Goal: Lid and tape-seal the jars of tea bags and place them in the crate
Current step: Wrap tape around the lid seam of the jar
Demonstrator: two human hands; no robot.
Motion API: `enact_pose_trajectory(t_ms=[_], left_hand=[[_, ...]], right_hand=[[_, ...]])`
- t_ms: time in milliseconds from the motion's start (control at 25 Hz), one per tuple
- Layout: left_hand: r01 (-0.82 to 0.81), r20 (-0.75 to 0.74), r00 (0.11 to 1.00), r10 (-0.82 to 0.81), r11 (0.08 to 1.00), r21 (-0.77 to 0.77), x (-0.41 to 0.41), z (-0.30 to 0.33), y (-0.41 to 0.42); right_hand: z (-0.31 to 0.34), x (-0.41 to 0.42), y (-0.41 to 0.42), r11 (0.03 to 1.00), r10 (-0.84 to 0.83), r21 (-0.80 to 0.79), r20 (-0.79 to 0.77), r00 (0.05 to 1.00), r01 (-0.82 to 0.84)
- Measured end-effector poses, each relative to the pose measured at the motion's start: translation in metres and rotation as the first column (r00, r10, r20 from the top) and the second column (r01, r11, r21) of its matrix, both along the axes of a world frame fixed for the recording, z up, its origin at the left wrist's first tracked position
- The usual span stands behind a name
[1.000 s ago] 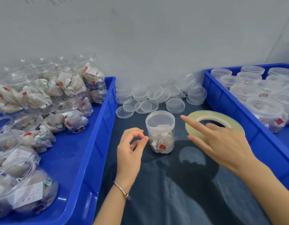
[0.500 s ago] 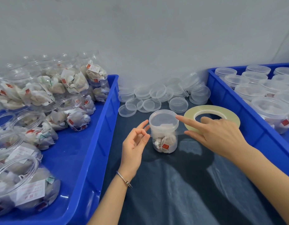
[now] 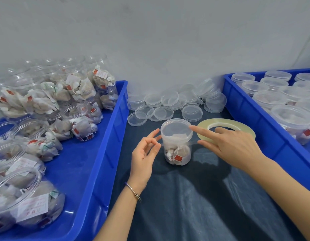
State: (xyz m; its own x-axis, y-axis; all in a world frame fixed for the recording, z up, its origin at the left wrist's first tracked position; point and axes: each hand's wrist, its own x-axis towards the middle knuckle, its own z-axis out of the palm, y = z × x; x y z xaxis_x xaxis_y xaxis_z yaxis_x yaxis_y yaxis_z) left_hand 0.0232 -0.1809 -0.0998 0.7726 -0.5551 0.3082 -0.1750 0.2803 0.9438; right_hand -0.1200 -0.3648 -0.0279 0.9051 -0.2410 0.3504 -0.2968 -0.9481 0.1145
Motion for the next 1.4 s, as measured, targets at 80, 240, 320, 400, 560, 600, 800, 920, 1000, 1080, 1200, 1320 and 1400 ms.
enact_pose_trajectory(t_ms=[80,240,320,400,560,600,800,920,1000,1080,1200,1320,1400], left_hand=[[-0.013,-0.005,1.000,0.013,1.000,0.003,0.003,0.001,-0.003],[0.023,-0.008,1.000,-0.023,1.000,0.013,0.013,0.002,-0.009],[0.077,-0.032,0.997,-0.076,0.997,0.011,0.018,0.001,-0.012],[0.130,-0.069,0.989,-0.131,0.991,-0.015,0.022,0.002,-0.014],[0.115,-0.042,0.992,-0.115,0.993,-0.005,0.030,0.004,-0.020],[0.091,-0.047,0.995,-0.091,0.996,-0.015,0.032,0.003,-0.021],[0.111,-0.103,0.988,-0.116,0.992,-0.053,0.037,0.003,-0.026],[-0.005,-0.145,0.989,0.005,1.000,0.000,0.039,0.008,-0.028],[-0.065,-0.101,0.992,0.069,0.997,0.041,0.039,0.012,-0.022],[0.065,-0.037,0.997,-0.063,0.997,0.051,0.025,0.015,-0.016],[0.102,0.057,0.992,-0.113,0.981,0.166,-0.015,0.014,-0.026],[-0.211,0.139,0.974,0.180,0.942,0.260,-0.024,0.023,-0.045],[-0.224,0.196,0.965,0.173,0.934,0.279,-0.015,0.030,-0.047]], right_hand=[[0.001,0.003,0.001,0.999,-0.002,0.039,0.004,1.000,0.002],[-0.002,0.011,0.001,1.000,0.006,0.024,0.035,0.999,-0.007],[-0.004,0.014,-0.001,1.000,0.001,-0.020,0.040,0.999,0.000],[-0.008,0.016,-0.004,0.998,-0.001,-0.062,0.026,1.000,0.002],[-0.008,0.020,-0.004,1.000,0.008,0.010,-0.015,1.000,-0.008],[-0.008,0.020,-0.004,0.999,0.014,0.033,-0.011,1.000,-0.014],[-0.008,0.018,-0.004,0.997,0.008,0.081,-0.010,1.000,-0.007],[-0.009,0.019,-0.002,0.996,0.013,0.084,-0.010,1.000,-0.012],[-0.010,0.020,-0.002,0.996,0.024,0.082,-0.022,0.999,-0.022],[-0.010,0.023,0.000,0.997,0.020,0.076,-0.039,0.999,-0.017],[-0.010,0.029,0.004,0.994,0.013,0.112,-0.047,0.999,-0.008],[-0.015,0.026,0.004,0.915,0.060,0.402,-0.076,0.995,-0.024],[-0.016,0.017,-0.002,0.735,0.111,0.679,-0.120,0.987,-0.001]])
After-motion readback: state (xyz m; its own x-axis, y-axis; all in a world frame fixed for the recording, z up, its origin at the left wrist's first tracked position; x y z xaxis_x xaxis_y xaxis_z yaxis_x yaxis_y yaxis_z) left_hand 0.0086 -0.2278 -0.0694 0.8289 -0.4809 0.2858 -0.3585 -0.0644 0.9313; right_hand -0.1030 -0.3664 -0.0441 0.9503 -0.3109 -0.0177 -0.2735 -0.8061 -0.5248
